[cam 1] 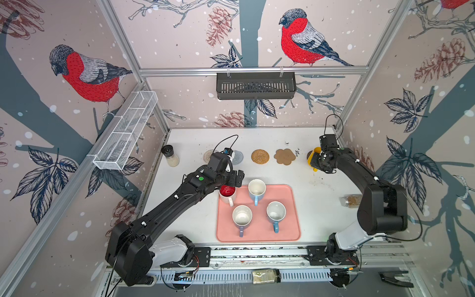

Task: Place cups on coasters
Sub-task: Place the cup on the coaster.

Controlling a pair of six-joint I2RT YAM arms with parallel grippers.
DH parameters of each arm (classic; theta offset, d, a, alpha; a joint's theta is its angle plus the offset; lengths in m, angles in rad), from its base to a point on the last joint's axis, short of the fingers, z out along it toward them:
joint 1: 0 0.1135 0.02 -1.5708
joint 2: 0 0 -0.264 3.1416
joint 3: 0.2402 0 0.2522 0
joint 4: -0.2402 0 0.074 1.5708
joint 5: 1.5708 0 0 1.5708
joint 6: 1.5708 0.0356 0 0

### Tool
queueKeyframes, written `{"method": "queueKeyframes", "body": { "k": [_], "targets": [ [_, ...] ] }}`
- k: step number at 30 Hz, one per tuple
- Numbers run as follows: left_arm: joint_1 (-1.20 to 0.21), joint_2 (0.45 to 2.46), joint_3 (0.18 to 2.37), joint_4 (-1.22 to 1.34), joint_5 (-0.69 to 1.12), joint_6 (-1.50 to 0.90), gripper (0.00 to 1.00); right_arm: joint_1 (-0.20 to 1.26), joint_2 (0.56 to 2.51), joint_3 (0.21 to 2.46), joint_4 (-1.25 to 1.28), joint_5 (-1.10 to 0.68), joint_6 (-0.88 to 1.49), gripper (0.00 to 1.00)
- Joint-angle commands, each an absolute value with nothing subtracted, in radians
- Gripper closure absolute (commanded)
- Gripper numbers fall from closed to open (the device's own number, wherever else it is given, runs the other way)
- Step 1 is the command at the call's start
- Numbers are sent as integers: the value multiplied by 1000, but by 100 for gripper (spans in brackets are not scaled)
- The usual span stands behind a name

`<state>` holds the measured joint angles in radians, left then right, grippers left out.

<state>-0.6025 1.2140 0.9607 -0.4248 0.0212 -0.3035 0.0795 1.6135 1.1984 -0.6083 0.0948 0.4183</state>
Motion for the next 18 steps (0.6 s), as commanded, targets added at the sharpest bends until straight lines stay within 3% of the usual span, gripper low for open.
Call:
{"method": "queueKeyframes", "body": {
  "k": [1, 18],
  "targets": [
    [-603, 1206, 956, -404, 17, -285, 3, 57, 1651, 1233, -540, 133, 414, 99],
    [-603, 1220, 944, -403, 35, -279, 3, 21, 1809, 1366, -540, 194, 387, 99]
  ]
}}
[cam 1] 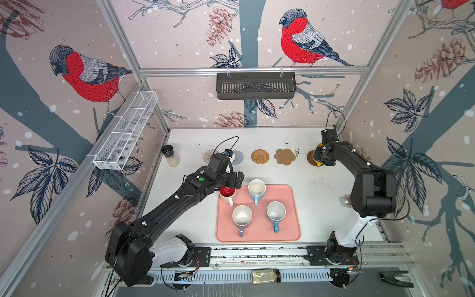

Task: Place cups on coasters
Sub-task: Place the cup on the coaster.

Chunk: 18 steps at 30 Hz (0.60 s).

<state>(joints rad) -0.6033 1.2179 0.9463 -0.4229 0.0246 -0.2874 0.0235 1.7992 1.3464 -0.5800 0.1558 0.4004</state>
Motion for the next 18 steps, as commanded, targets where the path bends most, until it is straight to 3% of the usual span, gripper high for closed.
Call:
{"method": "queueKeyframes", "body": {
  "k": [1, 18],
  "targets": [
    [-603, 1221, 943, -404, 37, -278, 3, 21, 1816, 1374, -539, 192, 386, 99],
    [-602, 1242, 947, -414, 43, -274, 3, 32, 1881, 1423, -548, 189, 379, 99]
  ]
}}
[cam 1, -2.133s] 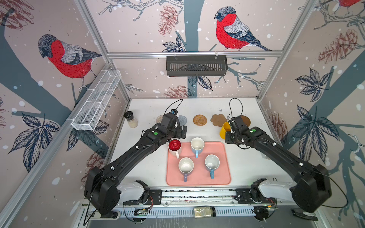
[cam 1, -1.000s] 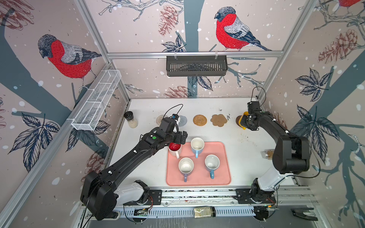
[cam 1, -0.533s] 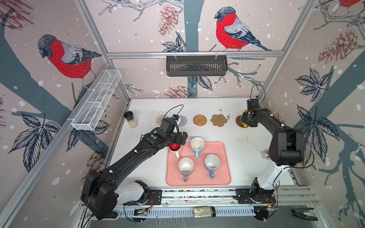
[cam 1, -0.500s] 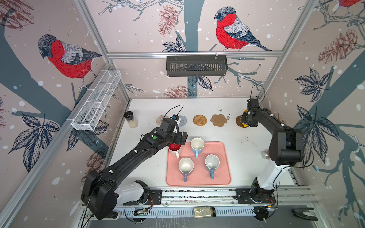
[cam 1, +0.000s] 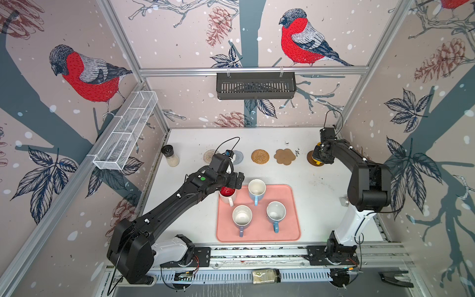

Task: Place cups on coasters
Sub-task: Place the cup on the coaster.

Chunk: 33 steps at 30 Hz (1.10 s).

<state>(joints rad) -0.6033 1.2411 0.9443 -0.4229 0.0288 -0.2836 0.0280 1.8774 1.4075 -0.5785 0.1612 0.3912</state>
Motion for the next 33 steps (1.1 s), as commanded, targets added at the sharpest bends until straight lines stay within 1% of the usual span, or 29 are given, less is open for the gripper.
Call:
{"method": "queueKeyframes", "body": {
  "k": [1, 15, 25, 27, 30, 33],
  "targets": [
    [-603, 1241, 946, -415, 41, -274, 3, 36, 1883, 1425, -550, 191, 380, 99],
    [-603, 1237, 947, -419, 34, -267, 3, 60, 1893, 1407, -554, 242, 379, 99],
    [-603, 1235, 945, -419, 33, -267, 3, 61, 1885, 1398, -556, 241, 378, 98],
    [-603, 1236, 945, -419, 34, -268, 3, 63, 1882, 1394, -557, 239, 379, 92],
    [-603, 1236, 945, -420, 34, -267, 3, 63, 1877, 1388, -555, 238, 380, 80],
    [-603, 1237, 945, -419, 34, -267, 3, 66, 1876, 1378, -554, 239, 379, 76]
  ]
}}
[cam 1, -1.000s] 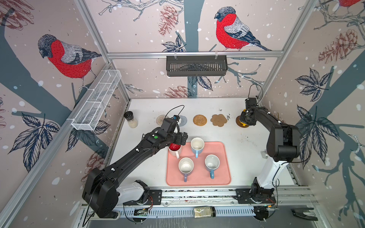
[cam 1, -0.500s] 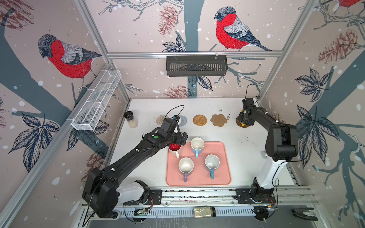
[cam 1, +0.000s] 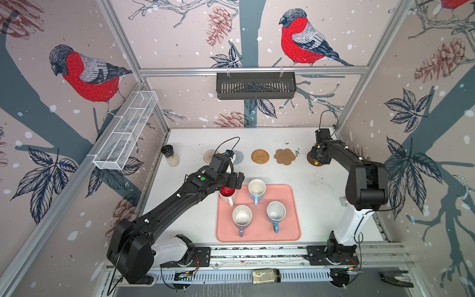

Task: Place cups on coasters
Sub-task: Place the cup on the coaster.

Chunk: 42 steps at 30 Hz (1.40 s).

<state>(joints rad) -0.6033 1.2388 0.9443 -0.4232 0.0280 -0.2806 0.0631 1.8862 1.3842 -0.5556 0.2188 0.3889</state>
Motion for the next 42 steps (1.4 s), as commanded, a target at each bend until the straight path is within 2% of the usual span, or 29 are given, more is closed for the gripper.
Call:
{"method": "queueKeyframes", "body": {
  "k": [1, 3, 6, 13, 14, 16, 30, 36, 42],
  "targets": [
    [-602, 1236, 944, -419, 34, -268, 3, 68, 1876, 1375, -554, 239, 380, 76],
    [-603, 1236, 945, -420, 34, -268, 3, 70, 1871, 1368, -551, 242, 380, 72],
    [-603, 1236, 945, -419, 35, -267, 3, 72, 1863, 1358, -548, 241, 381, 55],
    [-602, 1238, 945, -419, 37, -266, 3, 72, 1852, 1348, -549, 250, 382, 32],
    [-603, 1238, 945, -420, 35, -266, 3, 72, 1850, 1347, -551, 250, 381, 27],
    [-603, 1238, 946, -422, 32, -267, 3, 74, 1843, 1342, -551, 250, 379, 0],
    [-603, 1240, 949, -417, -13, -272, 4, 72, 1699, 1229, -522, 235, 390, 0],
    [-616, 1255, 1006, -474, -32, -317, 22, 112, 1507, 1122, -482, 340, 430, 0],
    [-656, 1252, 1094, -586, -30, -393, 31, 208, 1306, 1020, -463, 372, 465, 0]
  ]
}}
